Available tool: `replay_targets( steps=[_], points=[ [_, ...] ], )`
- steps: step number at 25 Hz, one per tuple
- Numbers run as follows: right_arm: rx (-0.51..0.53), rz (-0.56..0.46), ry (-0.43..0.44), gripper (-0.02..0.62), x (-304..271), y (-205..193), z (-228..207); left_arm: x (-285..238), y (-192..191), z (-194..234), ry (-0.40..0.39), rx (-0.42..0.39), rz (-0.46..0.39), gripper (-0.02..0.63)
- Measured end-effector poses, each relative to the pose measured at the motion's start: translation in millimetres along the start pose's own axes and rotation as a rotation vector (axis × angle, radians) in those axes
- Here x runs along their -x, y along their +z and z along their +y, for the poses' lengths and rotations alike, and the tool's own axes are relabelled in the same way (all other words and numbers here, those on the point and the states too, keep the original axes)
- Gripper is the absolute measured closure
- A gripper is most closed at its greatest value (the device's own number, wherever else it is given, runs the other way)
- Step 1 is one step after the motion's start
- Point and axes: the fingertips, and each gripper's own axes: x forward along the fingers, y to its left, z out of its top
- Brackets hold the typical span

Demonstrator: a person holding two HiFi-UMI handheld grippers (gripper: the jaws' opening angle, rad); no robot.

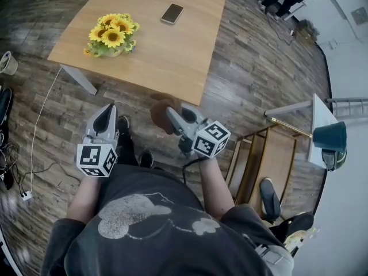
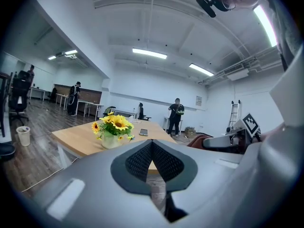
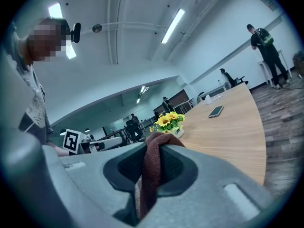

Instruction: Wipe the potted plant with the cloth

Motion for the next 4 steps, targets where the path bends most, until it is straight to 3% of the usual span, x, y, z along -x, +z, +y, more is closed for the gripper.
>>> replay_targets(
  steps=[4],
  points=[
    [-0.006,-0.003,-0.007,0.552,6.6,-0.2,-1.6,-0.7,5.3,-6.0,-0.009,0.014,-0.008,0.589]
  ],
)
